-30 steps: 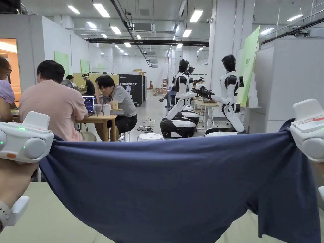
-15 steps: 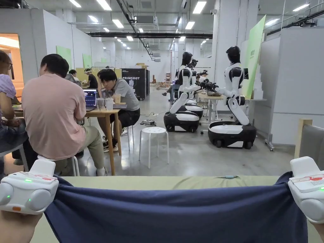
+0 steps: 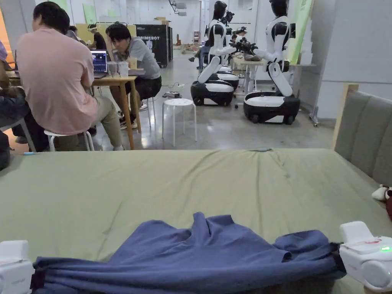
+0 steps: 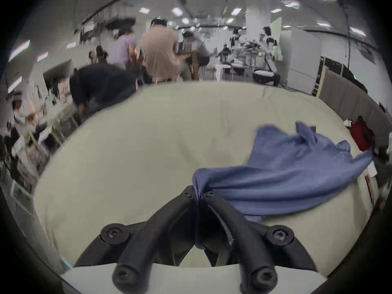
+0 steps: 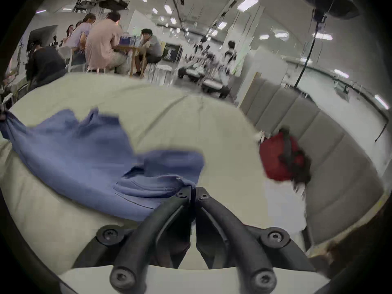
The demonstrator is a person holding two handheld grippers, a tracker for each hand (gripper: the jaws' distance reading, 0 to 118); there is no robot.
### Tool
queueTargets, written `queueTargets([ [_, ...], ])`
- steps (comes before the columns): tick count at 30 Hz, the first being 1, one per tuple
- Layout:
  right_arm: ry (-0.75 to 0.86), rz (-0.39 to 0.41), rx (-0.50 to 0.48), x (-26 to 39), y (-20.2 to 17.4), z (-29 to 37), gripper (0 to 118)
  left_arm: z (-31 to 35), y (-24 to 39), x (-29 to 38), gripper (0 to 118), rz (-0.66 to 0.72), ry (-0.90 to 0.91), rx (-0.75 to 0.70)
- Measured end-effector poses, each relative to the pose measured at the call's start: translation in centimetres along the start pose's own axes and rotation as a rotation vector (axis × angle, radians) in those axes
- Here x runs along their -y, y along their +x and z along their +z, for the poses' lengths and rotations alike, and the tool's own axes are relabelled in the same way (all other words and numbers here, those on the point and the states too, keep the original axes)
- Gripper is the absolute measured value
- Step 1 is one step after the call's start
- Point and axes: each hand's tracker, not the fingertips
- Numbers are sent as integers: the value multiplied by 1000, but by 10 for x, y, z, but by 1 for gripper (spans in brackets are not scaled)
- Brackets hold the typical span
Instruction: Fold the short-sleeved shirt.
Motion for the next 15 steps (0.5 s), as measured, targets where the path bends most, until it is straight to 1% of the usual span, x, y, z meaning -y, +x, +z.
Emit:
queueTargets([
  [1, -52, -13, -20, 25, -5, -5, 3, -5, -4, 21, 1, 30, -42, 3],
  [2, -88, -42, -35, 46, -10, -8, 3, -8, -5, 39, 1, 55, -60, 0],
  [3, -104, -82, -44, 59, -9, -9, 3, -9, -6, 51, 1, 64, -57, 20],
  [4, -95, -130, -91, 69, -7, -7, 3, -5, -4, 57, 1, 55, -48, 25],
  [5, -43, -182, -170, 70, -4, 1, 3, 0, 0, 56, 3, 56, -59, 25],
  [6, -15, -191, -185, 65, -6, 14, 4, 5, 4, 53, 13, 54, -69, 28],
  [7, 29, -169, -177, 56, -9, 25, 11, 14, 11, 45, 33, 41, -64, 27],
  [8, 89, -136, -148, 44, -14, 39, 38, 23, 18, 33, 73, 5, -15, 28],
  [9, 137, -131, -128, 32, -19, 50, 69, 31, 28, 24, 96, -14, 26, 16],
  [10, 178, -145, -144, 15, -26, 65, 91, 40, 42, 13, 111, -45, 78, 3],
  [11, 225, -152, -191, 2, -35, 78, 106, 50, 57, 2, 117, -78, 121, 12],
  [12, 278, -150, -235, -9, -46, 91, 108, 57, 70, -5, 116, -99, 162, 32],
  [13, 333, -143, -256, -19, -60, 105, 108, 66, 87, -13, 116, -117, 204, 67],
  [15, 403, -123, -254, -37, -87, 121, 108, 80, 117, -22, 115, -129, 266, 134],
])
